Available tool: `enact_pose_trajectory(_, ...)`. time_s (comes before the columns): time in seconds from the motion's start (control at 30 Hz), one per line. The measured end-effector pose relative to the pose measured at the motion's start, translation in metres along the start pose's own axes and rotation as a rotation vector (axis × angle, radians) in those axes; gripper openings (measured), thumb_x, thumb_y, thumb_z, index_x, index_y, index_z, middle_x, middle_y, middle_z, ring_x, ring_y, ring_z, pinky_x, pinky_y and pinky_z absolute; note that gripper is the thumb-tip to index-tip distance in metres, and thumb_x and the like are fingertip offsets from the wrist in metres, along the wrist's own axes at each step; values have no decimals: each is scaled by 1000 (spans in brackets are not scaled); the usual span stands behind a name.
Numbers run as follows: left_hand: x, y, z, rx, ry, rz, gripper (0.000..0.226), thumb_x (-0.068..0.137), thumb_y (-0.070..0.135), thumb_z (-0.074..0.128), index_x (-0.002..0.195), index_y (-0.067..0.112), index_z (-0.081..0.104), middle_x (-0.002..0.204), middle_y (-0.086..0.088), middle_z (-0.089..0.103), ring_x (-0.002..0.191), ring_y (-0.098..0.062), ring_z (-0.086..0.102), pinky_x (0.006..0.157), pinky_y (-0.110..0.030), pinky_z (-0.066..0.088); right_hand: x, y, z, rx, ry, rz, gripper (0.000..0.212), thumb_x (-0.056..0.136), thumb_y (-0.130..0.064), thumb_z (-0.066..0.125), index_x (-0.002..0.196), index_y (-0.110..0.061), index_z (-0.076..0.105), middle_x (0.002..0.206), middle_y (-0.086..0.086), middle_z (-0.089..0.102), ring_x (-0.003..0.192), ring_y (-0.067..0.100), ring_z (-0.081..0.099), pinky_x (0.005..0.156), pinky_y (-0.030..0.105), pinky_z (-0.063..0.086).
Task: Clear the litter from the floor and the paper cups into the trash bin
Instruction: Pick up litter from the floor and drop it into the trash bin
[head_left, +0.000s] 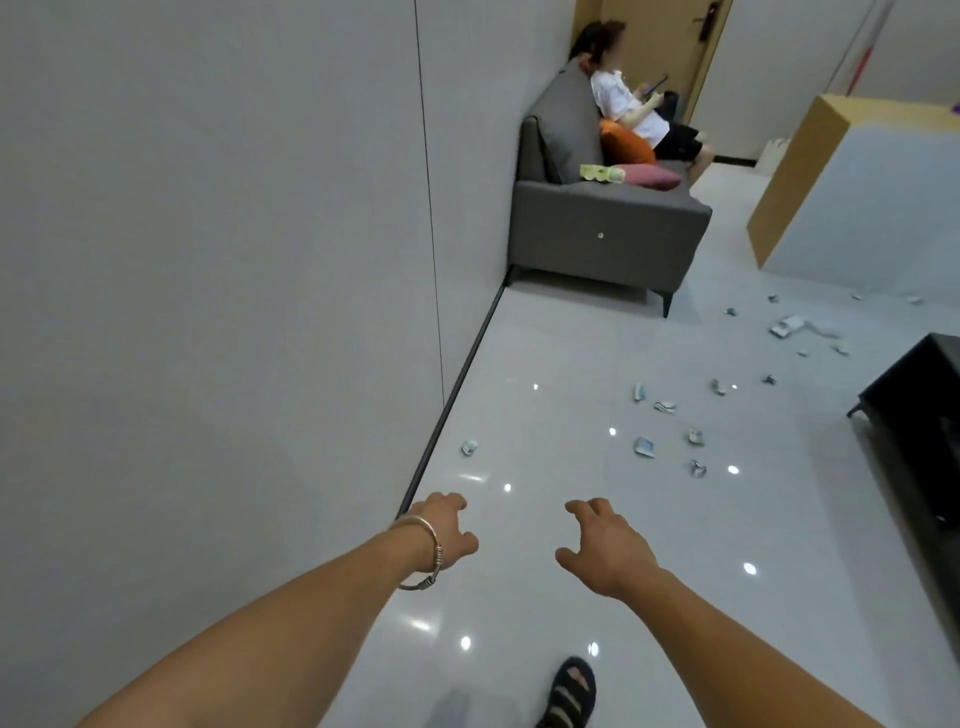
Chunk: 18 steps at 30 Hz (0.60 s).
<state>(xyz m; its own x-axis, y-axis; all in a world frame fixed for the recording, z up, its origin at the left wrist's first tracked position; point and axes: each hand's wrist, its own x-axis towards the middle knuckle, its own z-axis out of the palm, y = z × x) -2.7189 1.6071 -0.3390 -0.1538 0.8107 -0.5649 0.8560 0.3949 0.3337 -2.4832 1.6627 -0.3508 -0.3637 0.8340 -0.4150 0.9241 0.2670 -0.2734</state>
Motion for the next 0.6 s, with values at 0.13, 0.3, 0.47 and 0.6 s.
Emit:
enact_pose_trajectory(0.13,81,38,-28,-10,1,-20,66,84,45,53,143,22,33,144,-3,37,122,-23,48,99,-36,43,80,41,-32,7,-5,-1,69,91,-47,55,150,-25,26,148,0,31,123,20,49,93,32,48)
enact_pose_trajectory(0.3,162,76,-63,-58,-29,-86,66,84,43,56,143,21,35,143,-5,39,123,-23,48,102,-36,42,165,82,-94,-10,-65,-20,69,91,-46,56,150,-25,27,147,0,32,121,21,50,92,33,48)
enact_pose_trajectory(0.47,236,96,-93,-190,-7,-133,66,82,41,59,142,19,38,142,-6,43,125,-22,48,104,-33,40,250,105,-144,-38,-96,-8,68,92,-44,55,150,-23,27,148,1,31,121,22,51,93,33,47)
enact_pose_trajectory(0.6,304,89,-109,-236,-8,-192,65,82,40,59,140,19,41,140,-7,46,123,-22,49,101,-30,40,324,101,-158,-51,-137,-56,67,92,-44,55,150,-24,28,147,2,32,119,22,51,93,33,48)
